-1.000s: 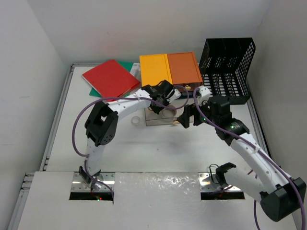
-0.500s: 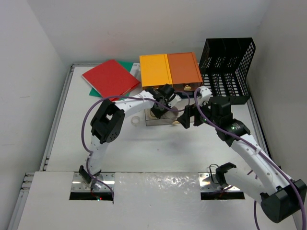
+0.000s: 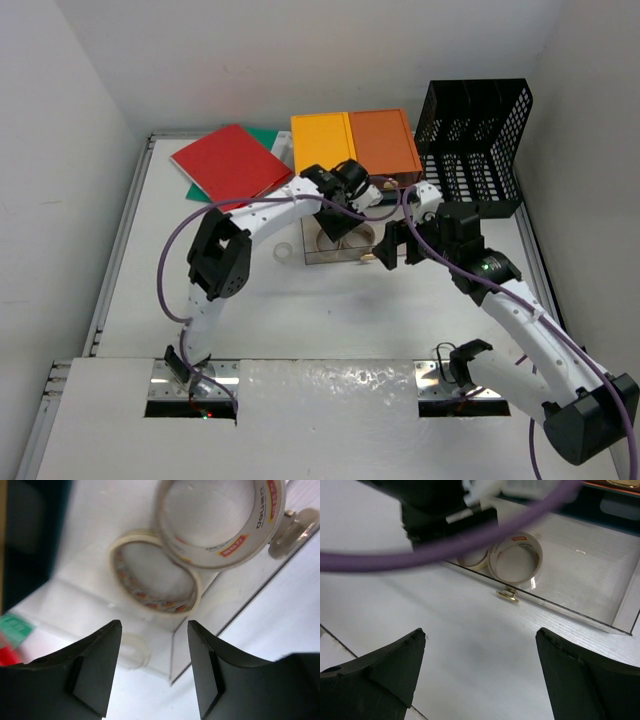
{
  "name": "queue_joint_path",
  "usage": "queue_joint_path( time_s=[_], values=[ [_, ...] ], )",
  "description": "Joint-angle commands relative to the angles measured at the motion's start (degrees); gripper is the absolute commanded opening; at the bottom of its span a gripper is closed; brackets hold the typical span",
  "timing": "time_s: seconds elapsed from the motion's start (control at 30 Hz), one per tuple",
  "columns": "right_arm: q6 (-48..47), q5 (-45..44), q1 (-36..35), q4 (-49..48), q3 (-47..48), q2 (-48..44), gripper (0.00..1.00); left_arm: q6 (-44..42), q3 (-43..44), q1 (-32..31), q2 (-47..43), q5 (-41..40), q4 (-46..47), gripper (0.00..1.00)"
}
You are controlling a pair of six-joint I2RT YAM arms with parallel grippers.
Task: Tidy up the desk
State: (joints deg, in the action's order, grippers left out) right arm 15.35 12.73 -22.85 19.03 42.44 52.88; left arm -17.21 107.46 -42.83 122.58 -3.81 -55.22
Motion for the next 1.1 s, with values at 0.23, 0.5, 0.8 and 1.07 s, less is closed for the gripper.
queue_joint_path(
  time_s=[0.23, 0.5, 0.8, 1.07],
  values=[
    [-2.3, -2.6, -0.3, -3.8, 6.4, 5.3, 0.78, 1.9, 3.1, 16.2, -23.9, -3.3, -3.1, 0.65],
    [-18.6, -14.2, -22.1, 2.8, 29.1, 29.3, 0.73, 0.2, -28.1, 45.1, -48.3, 11.8, 7.4, 0.65],
    [-28.5, -7.9, -30.5, 12.3, 60.3, 67.2, 0.74, -5.7, -43.3, 76.1, -53.9, 29.8, 10.9, 0.65],
    [-27.0, -18.7, -30.8, 19.1, 73.2, 83.5, 0.72, -4.3, -49.9, 78.6, -56.0, 34.4, 14.3, 0.65]
  ],
)
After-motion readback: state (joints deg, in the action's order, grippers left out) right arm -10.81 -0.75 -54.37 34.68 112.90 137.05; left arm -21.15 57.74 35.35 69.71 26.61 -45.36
